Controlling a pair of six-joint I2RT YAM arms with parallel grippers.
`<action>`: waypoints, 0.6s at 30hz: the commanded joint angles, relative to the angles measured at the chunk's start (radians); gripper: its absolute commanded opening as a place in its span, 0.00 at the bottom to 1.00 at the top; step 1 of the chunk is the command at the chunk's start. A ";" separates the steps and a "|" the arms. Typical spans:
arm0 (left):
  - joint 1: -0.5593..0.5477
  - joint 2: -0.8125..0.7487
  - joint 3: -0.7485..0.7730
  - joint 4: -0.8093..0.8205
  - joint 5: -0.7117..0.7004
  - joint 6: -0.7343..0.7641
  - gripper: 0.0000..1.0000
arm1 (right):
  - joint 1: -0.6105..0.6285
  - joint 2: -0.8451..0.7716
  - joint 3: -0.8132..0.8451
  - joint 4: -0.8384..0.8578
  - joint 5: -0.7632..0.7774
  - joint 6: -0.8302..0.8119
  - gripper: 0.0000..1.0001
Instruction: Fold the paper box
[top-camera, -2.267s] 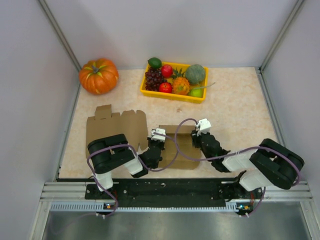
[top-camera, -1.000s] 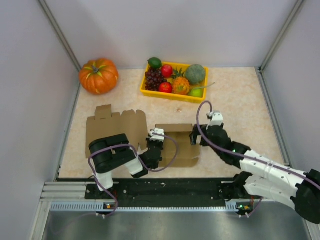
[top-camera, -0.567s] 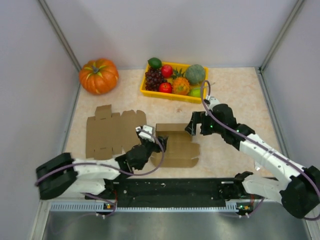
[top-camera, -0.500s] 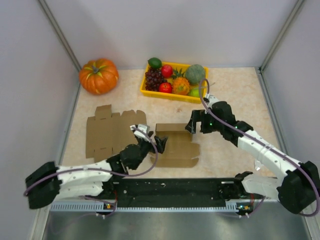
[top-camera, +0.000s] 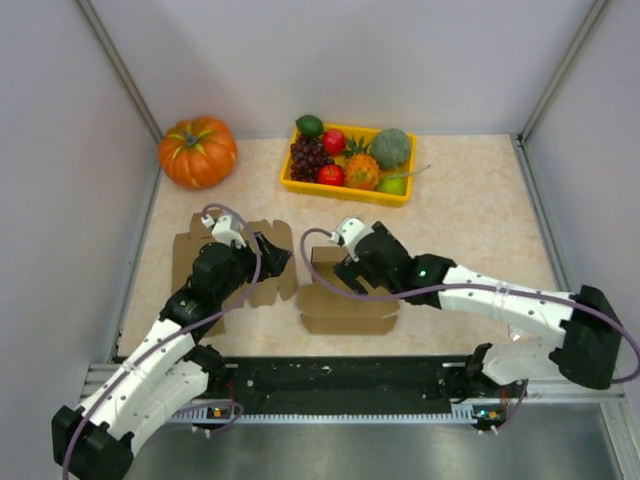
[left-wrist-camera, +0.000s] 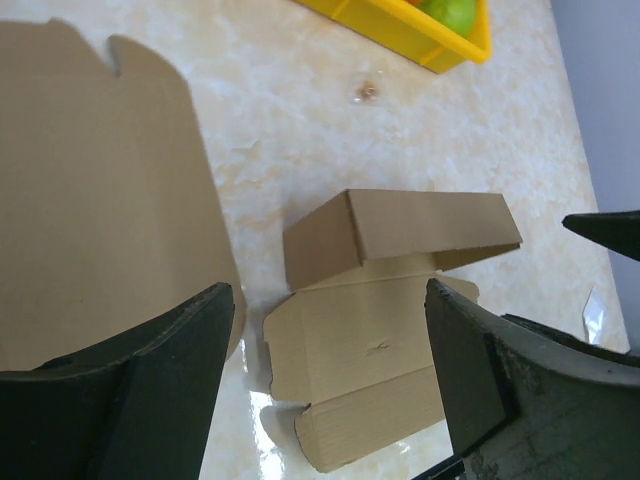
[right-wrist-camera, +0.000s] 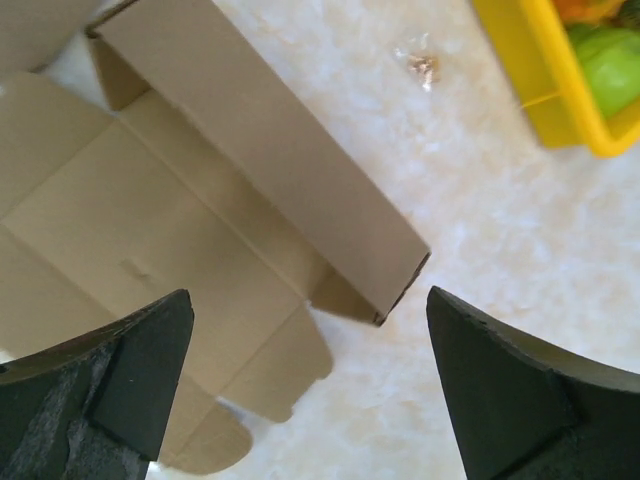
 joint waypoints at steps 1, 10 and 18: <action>0.053 -0.034 0.024 -0.100 -0.004 -0.152 0.82 | 0.095 0.164 0.086 0.032 0.378 -0.229 0.97; 0.067 -0.349 0.019 -0.344 -0.240 -0.152 0.82 | 0.178 0.461 0.129 0.291 0.610 -0.539 0.76; 0.067 -0.411 0.008 -0.389 -0.173 -0.125 0.78 | 0.184 0.572 0.215 0.319 0.734 -0.597 0.29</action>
